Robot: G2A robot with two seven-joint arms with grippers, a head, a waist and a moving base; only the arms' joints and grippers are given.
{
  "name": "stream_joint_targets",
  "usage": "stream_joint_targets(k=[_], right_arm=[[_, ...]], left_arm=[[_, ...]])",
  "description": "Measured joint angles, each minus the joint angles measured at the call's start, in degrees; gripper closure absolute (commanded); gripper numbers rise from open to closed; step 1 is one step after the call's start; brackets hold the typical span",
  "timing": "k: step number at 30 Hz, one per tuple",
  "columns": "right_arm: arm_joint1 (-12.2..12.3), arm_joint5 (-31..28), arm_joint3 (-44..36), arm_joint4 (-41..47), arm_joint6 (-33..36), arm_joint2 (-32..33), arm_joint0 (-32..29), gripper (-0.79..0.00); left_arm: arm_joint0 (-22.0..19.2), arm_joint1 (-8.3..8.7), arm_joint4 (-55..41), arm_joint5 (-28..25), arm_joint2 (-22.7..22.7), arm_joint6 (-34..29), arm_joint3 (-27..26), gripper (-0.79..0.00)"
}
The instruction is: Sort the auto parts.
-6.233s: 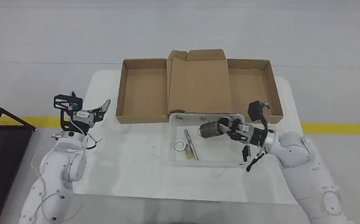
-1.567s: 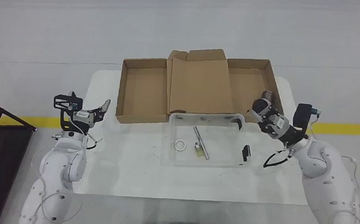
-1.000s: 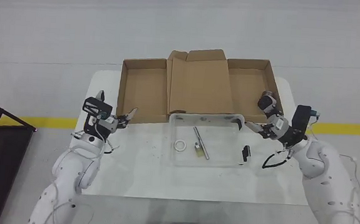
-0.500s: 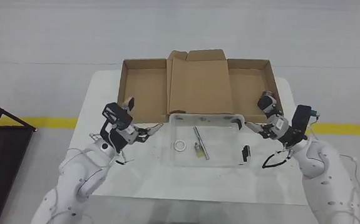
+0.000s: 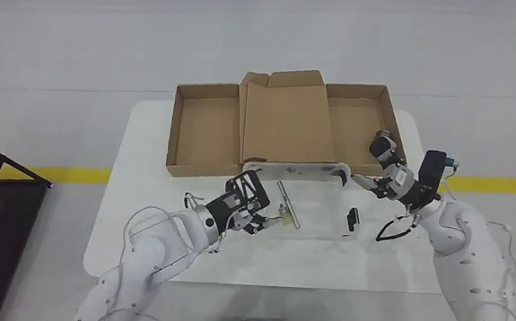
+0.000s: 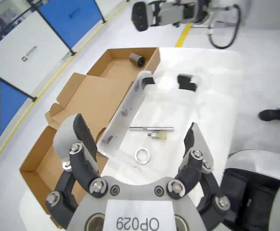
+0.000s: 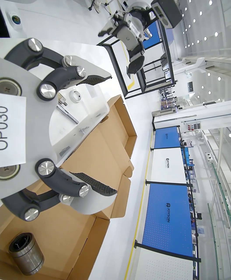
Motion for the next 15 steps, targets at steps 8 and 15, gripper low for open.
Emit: stream_joint_targets(k=[8, 15], right_arm=[[0.0, 0.0, 0.0, 0.0, 0.0, 0.0, 0.0, -0.785], [0.0, 0.0, 0.0, 0.0, 0.0, 0.0, 0.0, -0.785]], left_arm=[[-8.5, -1.64, 3.1, -0.8, 9.1, -8.2, 7.8, -0.785], [-16.0, -3.34, -0.7, -0.9, 12.9, -14.1, 14.4, -0.739]])
